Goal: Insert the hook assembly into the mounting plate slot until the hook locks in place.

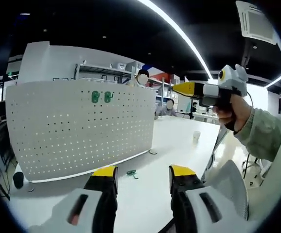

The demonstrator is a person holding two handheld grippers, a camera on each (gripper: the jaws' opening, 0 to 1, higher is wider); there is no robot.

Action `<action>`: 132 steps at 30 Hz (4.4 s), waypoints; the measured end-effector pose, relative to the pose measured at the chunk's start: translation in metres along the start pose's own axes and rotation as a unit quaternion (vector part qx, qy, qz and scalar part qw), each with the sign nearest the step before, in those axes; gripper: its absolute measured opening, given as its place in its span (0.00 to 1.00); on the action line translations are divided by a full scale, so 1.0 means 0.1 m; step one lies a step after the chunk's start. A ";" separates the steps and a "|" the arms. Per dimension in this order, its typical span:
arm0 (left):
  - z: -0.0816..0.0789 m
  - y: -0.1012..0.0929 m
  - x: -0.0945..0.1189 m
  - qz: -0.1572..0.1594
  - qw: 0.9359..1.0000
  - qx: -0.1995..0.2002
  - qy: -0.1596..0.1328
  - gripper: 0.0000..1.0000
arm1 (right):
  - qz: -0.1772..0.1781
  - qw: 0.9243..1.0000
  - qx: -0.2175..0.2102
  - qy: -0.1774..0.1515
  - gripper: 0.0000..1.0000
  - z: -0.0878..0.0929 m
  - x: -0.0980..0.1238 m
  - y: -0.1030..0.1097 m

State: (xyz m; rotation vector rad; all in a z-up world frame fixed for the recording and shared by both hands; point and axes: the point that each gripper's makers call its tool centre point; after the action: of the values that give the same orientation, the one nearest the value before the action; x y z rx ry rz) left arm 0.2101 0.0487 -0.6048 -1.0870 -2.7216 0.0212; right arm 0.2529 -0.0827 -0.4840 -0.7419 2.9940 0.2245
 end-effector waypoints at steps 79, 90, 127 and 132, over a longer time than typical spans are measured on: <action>0.15 0.45 -0.14 -0.021 0.999 0.026 0.022 0.42 | 0.115 0.986 0.122 -0.001 0.01 0.00 -1.81 -1.09; 0.14 0.48 -0.13 -0.023 0.999 0.028 0.021 0.41 | 0.141 0.984 0.110 0.010 0.01 0.11 -1.90 -1.21; 0.15 0.57 -0.12 -0.027 0.999 0.033 0.017 0.41 | 0.161 0.977 0.139 0.029 0.02 0.20 -2.07 -1.33; 0.15 0.58 -0.11 -0.028 0.999 0.035 0.017 0.41 | 0.163 0.976 0.144 0.028 0.02 0.20 -2.08 -1.35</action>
State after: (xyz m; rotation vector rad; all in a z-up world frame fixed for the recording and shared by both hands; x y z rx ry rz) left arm 0.2546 0.0847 -0.6269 -0.9830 -2.6989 0.0868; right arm 0.4997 -0.1021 -0.5040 -0.2334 3.0855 -0.2204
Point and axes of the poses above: the point that each gripper's makers call its tool centre point, and the gripper's own axes: x roughly backward along the fingers, y roughly to its left, z roughly out of its underside
